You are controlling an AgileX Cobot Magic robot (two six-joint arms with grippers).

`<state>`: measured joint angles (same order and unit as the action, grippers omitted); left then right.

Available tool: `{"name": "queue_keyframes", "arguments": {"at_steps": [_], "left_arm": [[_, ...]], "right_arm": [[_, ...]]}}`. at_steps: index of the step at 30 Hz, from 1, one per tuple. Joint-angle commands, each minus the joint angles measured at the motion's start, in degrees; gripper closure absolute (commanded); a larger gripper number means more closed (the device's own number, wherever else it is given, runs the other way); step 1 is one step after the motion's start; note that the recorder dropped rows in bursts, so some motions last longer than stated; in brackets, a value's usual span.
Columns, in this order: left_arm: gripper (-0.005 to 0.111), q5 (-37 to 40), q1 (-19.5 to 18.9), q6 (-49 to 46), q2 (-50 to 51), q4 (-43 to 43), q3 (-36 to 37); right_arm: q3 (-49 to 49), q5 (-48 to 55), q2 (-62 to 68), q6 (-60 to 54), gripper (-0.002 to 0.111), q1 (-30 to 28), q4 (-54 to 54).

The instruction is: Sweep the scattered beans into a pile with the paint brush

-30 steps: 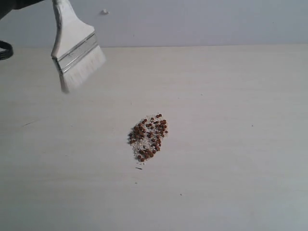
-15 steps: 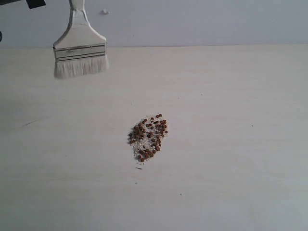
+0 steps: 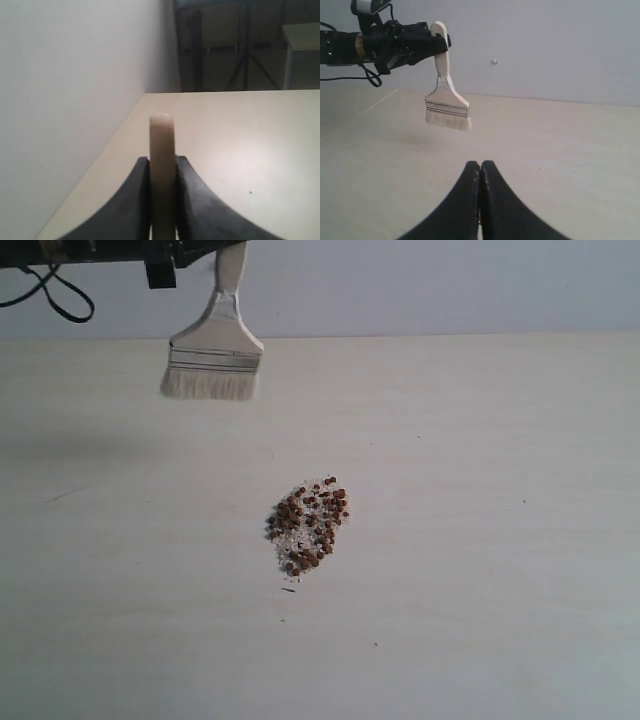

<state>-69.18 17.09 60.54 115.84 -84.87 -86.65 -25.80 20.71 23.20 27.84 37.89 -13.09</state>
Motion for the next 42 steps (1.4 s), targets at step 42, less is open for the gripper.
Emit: {"name": "queue_keyframes", "arguments": {"at_steps": [42], "left_arm": [[0.107,-0.8,11.2,-4.7,17.4,7.2,-8.6]], "right_arm": [[0.2,0.8,-0.1,-0.1,0.108,0.1,-0.2]]}}
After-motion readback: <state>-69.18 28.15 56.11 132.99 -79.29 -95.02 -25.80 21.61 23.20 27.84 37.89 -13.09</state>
